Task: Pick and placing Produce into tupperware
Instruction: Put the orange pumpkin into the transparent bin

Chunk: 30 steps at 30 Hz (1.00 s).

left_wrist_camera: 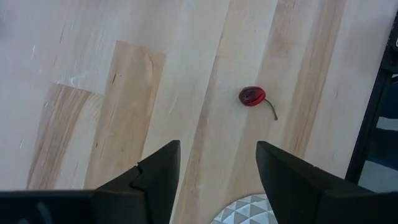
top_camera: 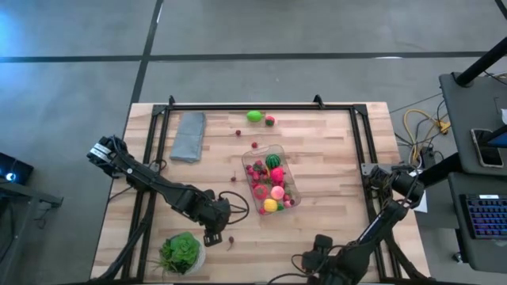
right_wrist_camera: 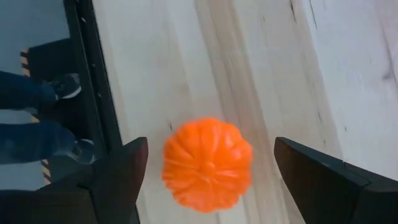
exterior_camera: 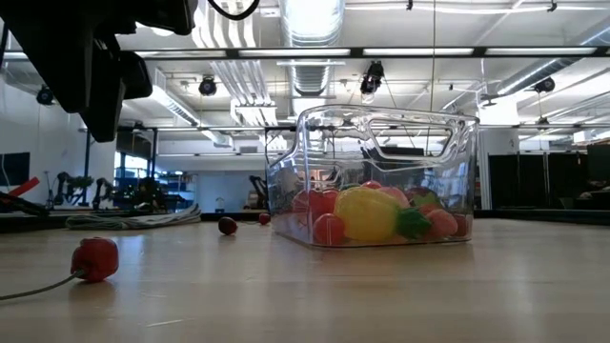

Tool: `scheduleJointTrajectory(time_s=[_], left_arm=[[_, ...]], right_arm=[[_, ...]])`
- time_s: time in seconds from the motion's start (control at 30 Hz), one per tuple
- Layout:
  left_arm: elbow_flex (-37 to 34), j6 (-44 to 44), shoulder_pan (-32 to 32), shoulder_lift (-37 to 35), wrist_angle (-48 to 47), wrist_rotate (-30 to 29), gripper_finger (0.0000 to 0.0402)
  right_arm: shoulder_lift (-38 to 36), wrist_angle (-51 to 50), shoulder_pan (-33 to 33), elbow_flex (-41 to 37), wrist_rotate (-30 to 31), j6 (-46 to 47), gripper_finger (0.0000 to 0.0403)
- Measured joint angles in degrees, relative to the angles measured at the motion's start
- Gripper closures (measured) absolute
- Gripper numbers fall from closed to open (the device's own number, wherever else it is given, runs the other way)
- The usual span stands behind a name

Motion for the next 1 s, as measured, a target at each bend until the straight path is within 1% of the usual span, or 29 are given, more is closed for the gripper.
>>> scheduleJointTrajectory(time_s=[0.2,0.37,0.43,1.0], left_arm=[[0.0,0.3,0.0,0.0,0.0,0.0,0.0206],[0.0,0.37,0.0,0.0,-0.02,-0.02,0.0206],[0.0,0.35,0.0,0.0,0.0,-0.01,0.0206],[0.0,0.17,0.0,0.0,0.0,-0.02,0.0206]], right_arm=[[0.02,1.88,0.0,-1.26,-0.09,0.67,0.0062],[0.07,1.61,0.0,-3.92,-4.85,3.61,0.0066],[0.04,1.88,0.0,-4.38,-5.33,4.55,0.0068],[0.02,1.29,-1.23,-4.13,-4.71,4.22,0.0074]])
